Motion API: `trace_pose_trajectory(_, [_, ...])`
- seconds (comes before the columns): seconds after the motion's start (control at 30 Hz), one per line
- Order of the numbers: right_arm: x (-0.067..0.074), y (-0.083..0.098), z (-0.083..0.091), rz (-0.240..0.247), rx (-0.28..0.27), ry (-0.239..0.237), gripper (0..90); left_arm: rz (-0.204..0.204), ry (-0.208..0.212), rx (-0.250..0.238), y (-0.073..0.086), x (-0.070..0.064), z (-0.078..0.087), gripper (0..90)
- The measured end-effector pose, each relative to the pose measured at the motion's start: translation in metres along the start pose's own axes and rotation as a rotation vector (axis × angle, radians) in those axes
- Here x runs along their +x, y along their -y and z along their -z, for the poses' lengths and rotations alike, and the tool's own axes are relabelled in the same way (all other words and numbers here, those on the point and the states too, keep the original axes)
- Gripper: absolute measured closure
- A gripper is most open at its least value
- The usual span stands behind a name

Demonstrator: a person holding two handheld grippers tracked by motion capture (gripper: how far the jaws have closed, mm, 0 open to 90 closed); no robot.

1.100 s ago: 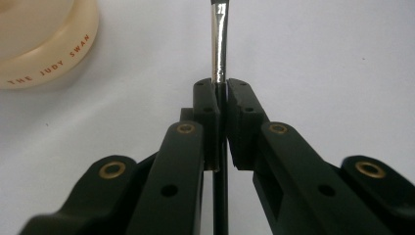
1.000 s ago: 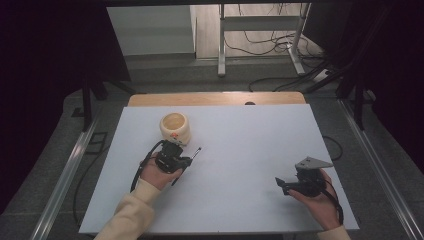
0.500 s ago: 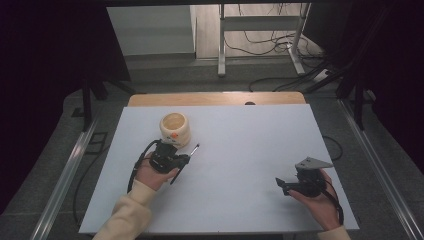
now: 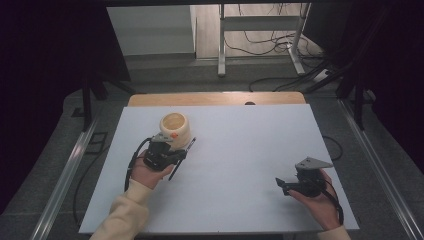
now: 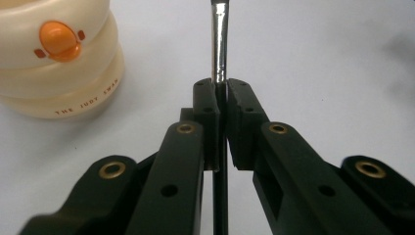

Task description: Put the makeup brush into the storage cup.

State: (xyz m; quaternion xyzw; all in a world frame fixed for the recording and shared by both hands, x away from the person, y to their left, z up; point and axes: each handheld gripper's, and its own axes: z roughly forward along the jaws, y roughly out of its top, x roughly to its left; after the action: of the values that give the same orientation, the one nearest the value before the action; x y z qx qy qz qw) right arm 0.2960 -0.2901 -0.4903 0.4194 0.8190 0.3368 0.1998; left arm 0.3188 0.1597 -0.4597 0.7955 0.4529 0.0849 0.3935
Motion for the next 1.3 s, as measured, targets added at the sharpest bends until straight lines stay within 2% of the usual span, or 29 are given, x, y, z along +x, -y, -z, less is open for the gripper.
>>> trace_pose_trajectory(0.27, [0.000, 0.000, 0.000, -0.001, -0.002, -0.001, 12.9, 0.015, 0.008, -0.045, -0.001, 0.004, 0.007, 83.9])
trace_pose_trajectory(0.43, [0.000, 0.000, 0.000, -0.001, -0.003, 0.000, 13.0, 0.045, 0.011, -0.102, -0.001, 0.009, 0.014, 83.9])
trace_pose_trajectory(0.7, [0.000, 0.000, 0.000, -0.001, -0.002, -0.001, 13.0, 0.058, 0.011, -0.151, -0.003, 0.012, 0.022, 83.9])
trace_pose_trajectory(1.3, [0.000, -0.001, 0.000, 0.000, -0.008, -0.005, 12.8, 0.065, 0.027, -0.208, -0.012, 0.017, 0.029, 83.8])
